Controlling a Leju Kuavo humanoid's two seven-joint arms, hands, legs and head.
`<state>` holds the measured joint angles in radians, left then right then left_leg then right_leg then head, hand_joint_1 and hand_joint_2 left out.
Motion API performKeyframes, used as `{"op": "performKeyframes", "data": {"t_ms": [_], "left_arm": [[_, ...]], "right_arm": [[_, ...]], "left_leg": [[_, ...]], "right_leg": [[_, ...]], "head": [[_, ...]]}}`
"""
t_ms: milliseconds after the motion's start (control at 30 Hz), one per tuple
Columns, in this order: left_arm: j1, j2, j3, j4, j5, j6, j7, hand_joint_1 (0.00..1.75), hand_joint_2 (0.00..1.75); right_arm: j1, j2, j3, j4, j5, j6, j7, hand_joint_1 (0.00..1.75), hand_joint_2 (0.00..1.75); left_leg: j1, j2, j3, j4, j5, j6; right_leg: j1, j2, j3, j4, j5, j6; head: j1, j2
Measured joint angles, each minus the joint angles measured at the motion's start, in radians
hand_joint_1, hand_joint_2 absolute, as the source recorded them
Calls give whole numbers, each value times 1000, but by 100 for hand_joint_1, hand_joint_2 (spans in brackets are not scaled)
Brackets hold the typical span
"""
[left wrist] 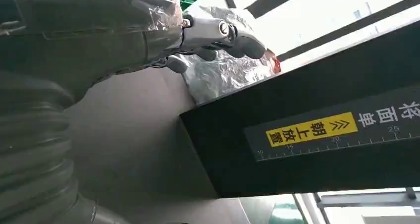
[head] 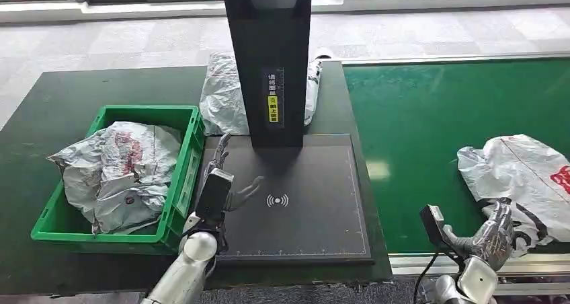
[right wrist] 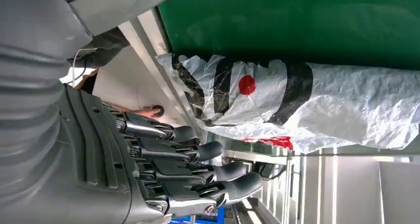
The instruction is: Moved the parcel from conveyor to table for the left to box.
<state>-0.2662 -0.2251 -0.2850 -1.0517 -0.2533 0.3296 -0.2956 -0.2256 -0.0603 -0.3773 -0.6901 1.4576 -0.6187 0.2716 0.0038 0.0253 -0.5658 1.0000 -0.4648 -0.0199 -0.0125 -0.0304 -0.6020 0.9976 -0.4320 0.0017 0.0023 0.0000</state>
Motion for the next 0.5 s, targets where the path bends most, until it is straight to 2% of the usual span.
{"op": "performKeyframes", "data": {"t_ms": [500], "left_arm": [[12, 8, 0, -22, 16, 9, 4, 0, 175]], "right_arm": [[-30, 0, -1, 1, 32, 24, 2, 0, 175]], "left_leg": [[0, 0, -1, 0, 0, 0]], "right_leg": [[0, 0, 0, 0, 0, 0]], "head": [[0, 0]]}}
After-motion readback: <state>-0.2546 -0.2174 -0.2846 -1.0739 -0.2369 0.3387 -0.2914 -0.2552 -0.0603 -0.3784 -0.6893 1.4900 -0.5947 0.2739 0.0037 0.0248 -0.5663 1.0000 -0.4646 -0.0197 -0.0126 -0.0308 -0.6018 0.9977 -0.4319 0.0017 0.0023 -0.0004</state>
